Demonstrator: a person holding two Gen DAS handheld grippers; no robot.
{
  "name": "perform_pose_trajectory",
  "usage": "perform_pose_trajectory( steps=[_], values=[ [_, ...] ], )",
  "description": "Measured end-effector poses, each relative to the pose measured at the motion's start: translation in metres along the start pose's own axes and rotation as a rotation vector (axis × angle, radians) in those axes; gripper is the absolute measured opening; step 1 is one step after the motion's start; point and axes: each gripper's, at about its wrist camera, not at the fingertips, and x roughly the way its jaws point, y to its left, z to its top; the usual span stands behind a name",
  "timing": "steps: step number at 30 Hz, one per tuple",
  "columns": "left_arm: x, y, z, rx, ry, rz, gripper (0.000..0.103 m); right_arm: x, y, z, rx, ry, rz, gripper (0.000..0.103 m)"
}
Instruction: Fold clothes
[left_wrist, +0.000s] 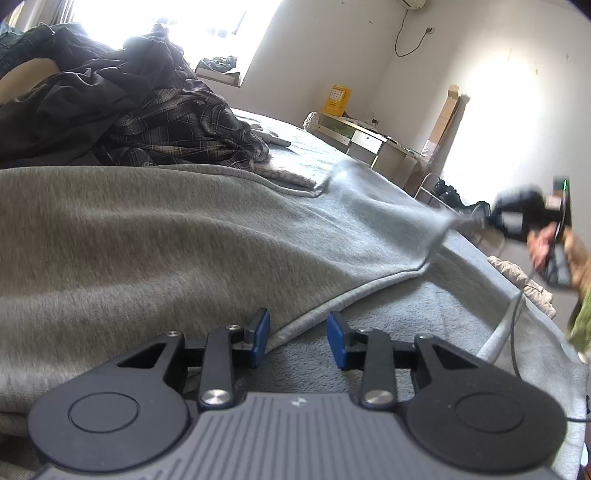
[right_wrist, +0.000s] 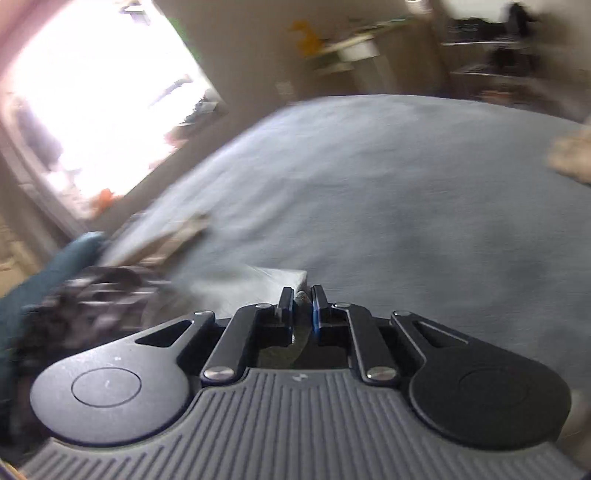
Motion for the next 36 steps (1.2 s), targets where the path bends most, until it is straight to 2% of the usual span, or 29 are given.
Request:
perform_pose_trajectory(
  steps=[4, 6, 7, 10, 14, 18, 22, 23, 25, 26, 28, 32, 35, 36],
  values=[
    [-0.001, -0.001, 0.002, 0.008, 0.006, -0.007, 0.039, 0.018, -0.071, -0.012, 0.138, 0.048, -0.057, 0.008],
    [-0.002, -0.007, 0.004, 0.041, 0.013, 0.007, 0.039, 0.021, -0.083, -0.016, 0.184, 0.046, -0.023, 0.008],
    [-0.003, -0.013, 0.005, 0.079, 0.016, 0.023, 0.039, 0.02, -0.081, -0.017, 0.182, 0.041, -0.012, 0.008],
    [-0.002, -0.045, 0.003, 0.29, 0.031, 0.104, 0.042, 0.017, -0.077, -0.013, 0.22, 0.046, 0.046, 0.01],
    [0.018, -0.083, -0.004, 0.557, 0.097, 0.255, 0.042, 0.023, -0.088, -0.014, 0.338, 0.146, 0.099, 0.019],
    [0.035, -0.104, -0.005, 0.707, 0.138, 0.324, 0.035, 0.029, -0.094, -0.015, 0.42, 0.235, 0.145, 0.03],
    [0.052, -0.119, -0.007, 0.801, 0.171, 0.367, 0.022, 0.039, -0.092, -0.01, 0.426, 0.264, 0.163, 0.031],
    [0.056, -0.122, -0.008, 0.812, 0.17, 0.382, 0.019, 0.041, -0.088, -0.008, 0.413, 0.267, 0.163, 0.031],
    [0.062, -0.123, -0.01, 0.805, 0.167, 0.414, 0.006, 0.043, -0.08, -0.002, 0.356, 0.261, 0.138, 0.024],
    [0.064, -0.124, -0.01, 0.799, 0.163, 0.427, 0.004, 0.043, -0.075, 0.003, 0.315, 0.253, 0.12, 0.012],
    [0.063, -0.124, -0.007, 0.782, 0.154, 0.432, 0.003, 0.031, -0.059, 0.011, 0.226, 0.201, 0.126, 0.012],
    [0.032, -0.131, 0.006, 0.745, 0.115, 0.371, 0.002, -0.01, -0.031, 0.03, 0.057, 0.075, 0.178, 0.011],
    [0.012, -0.133, 0.008, 0.741, 0.139, 0.297, 0.002, -0.037, -0.022, 0.028, -0.113, 0.024, 0.141, 0.011],
    [0.012, -0.131, 0.007, 0.735, 0.159, 0.283, 0.002, -0.037, -0.028, 0.023, -0.127, 0.042, 0.118, 0.011]
  ],
)
